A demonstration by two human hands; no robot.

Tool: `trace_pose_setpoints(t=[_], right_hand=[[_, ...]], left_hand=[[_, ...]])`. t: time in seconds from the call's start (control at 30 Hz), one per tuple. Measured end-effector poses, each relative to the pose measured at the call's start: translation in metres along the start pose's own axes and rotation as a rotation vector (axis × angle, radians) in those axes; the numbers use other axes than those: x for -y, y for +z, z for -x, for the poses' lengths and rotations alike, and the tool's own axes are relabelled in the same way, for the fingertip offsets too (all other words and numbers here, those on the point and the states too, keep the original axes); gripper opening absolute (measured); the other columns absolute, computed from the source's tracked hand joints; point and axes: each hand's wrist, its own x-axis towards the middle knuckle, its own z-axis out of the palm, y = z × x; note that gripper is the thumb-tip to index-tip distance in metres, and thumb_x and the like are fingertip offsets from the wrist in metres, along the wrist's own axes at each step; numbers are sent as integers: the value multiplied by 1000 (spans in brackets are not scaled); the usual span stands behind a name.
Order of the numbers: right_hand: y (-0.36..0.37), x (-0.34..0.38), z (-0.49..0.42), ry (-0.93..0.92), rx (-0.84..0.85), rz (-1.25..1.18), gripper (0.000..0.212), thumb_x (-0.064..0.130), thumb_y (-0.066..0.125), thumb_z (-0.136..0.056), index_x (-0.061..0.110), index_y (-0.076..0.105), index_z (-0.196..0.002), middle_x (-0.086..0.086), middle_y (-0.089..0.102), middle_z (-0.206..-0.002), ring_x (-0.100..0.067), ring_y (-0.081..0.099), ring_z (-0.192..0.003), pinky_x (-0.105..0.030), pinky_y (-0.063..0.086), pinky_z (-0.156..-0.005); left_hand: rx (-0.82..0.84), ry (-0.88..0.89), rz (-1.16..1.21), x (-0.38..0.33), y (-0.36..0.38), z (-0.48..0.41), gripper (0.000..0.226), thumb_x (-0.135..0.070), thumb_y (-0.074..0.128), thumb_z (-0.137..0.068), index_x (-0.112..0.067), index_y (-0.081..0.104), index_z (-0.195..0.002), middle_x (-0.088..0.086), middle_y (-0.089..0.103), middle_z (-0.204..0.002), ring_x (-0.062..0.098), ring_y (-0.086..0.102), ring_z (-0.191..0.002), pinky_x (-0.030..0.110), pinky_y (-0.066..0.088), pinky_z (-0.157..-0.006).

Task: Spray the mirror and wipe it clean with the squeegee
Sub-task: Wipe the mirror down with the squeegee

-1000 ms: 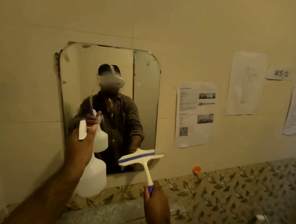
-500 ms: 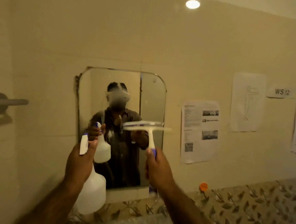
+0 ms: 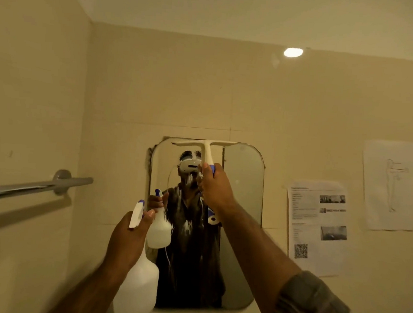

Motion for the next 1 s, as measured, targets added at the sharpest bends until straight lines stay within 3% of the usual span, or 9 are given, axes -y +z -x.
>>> trace_pose_setpoints(t=[0.1, 0.17, 0.27, 0.4, 0.57, 0.67, 0.77, 0.9, 1.0], right_hand=[[3, -16, 18, 26, -24, 57, 33, 42, 38, -103, 15, 52, -117, -1, 60, -87, -10, 58, -72, -24, 51, -64], [7, -36, 41, 64, -30, 43, 30, 42, 40, -102, 19, 53, -117, 0, 63, -91, -7, 60, -73, -22, 50, -63], [15, -73, 81, 114, -10, 30, 26, 41, 42, -102, 23, 54, -115, 2, 65, -91, -6, 64, -72, -19, 50, -61], [32, -124, 140, 231, -1, 70, 24, 43, 43, -101, 24, 56, -109, 4, 65, -86, -4, 63, -71, -16, 48, -58], [50, -180, 218, 372, -10, 190, 22, 44, 45, -100, 24, 55, -100, 3, 60, -72, -6, 57, -59, -19, 46, -53], [57, -212, 254, 511, 7, 227, 24, 42, 46, -100, 21, 57, -94, 3, 59, -72, -9, 55, -60, -29, 48, -59], [58, -231, 280, 690, 21, 239, 32, 44, 45, -100, 15, 60, -102, -1, 63, -79, -14, 59, -69, -28, 47, -64], [46, -212, 276, 615, 2, 183, 30, 45, 47, -99, 18, 60, -95, 0, 60, -69, -13, 56, -60, -32, 47, -60], [44, -155, 231, 450, 30, 36, 26, 47, 46, -98, 24, 57, -91, 2, 54, -63, -10, 49, -52, -29, 42, -52]], left_hand=[[2, -13, 7, 6, -1, -3, 43, -41, 50, -92, -19, 50, -128, 4, 59, -102, 19, 52, -90, 28, 38, -73], [4, -13, 4, 10, -1, -2, 32, -41, 50, -92, -21, 51, -117, 3, 60, -95, 18, 53, -83, 25, 37, -64], [-11, -11, 14, 16, -1, 1, 20, -40, 50, -92, -24, 50, -104, 0, 59, -87, 20, 54, -86, 26, 37, -68], [-26, -24, -24, 29, -2, 9, 32, -41, 50, -92, -16, 59, -109, 8, 64, -99, 15, 54, -79, 26, 39, -64], [-20, -26, -28, 39, -4, 23, 40, -41, 51, -92, -15, 54, -123, 4, 59, -101, 21, 54, -92, 34, 37, -78], [-12, -34, -45, 52, -9, 29, 43, -45, 51, -91, -17, 54, -123, 4, 61, -105, 21, 54, -95, 33, 37, -78], [-9, -58, -56, 64, -14, 36, 43, -47, 51, -90, -18, 54, -122, 5, 63, -105, 18, 56, -90, 27, 38, -70], [-12, -52, -59, 72, -22, 39, 38, -44, 51, -91, -19, 55, -119, 3, 63, -99, 5, 53, -75, 17, 34, -59], [-25, -58, -32, 70, -30, 33, 24, -41, 52, -91, -23, 55, -107, -2, 61, -87, 10, 56, -78, 17, 36, -60]])
